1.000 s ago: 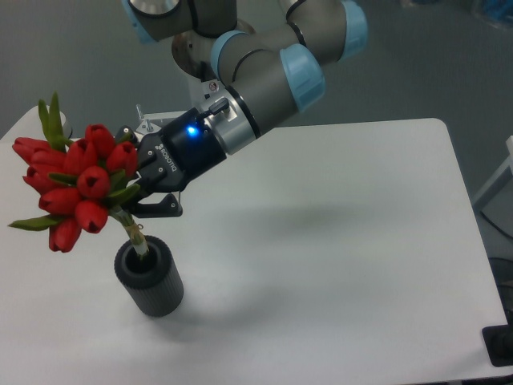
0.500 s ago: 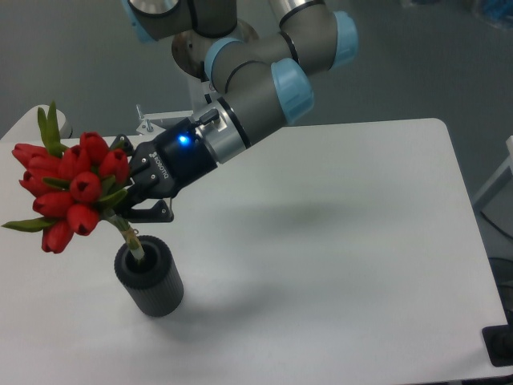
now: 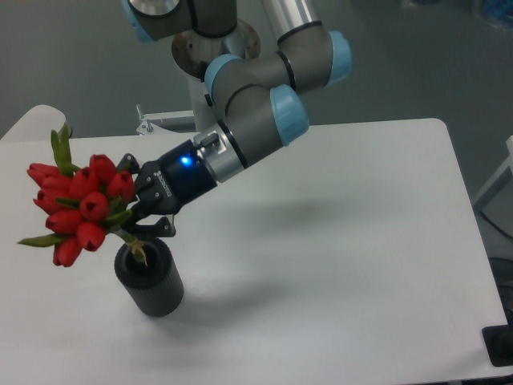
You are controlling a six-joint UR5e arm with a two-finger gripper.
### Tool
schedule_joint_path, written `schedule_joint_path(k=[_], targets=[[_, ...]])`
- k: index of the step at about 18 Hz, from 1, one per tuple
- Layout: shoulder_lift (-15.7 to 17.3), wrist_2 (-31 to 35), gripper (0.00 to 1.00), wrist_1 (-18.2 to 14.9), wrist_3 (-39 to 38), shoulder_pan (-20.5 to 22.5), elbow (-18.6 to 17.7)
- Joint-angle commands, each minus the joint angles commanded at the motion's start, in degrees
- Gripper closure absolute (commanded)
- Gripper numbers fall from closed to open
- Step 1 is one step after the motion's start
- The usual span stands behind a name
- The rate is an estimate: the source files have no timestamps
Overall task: Insert the flowers into the vase
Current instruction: 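Lower the tulip stems down into the grey vase opening, then settle the tulips in the vase and open the gripper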
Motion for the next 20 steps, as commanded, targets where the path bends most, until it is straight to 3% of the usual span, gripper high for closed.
schedule_joint_path(k=[10,20], targets=[[-4.83,0.0,0.73,0.0,1.94,-0.79,-0.35],[-6.51,0.09,0.58,0.0,4.13,-0.18,-0.88]])
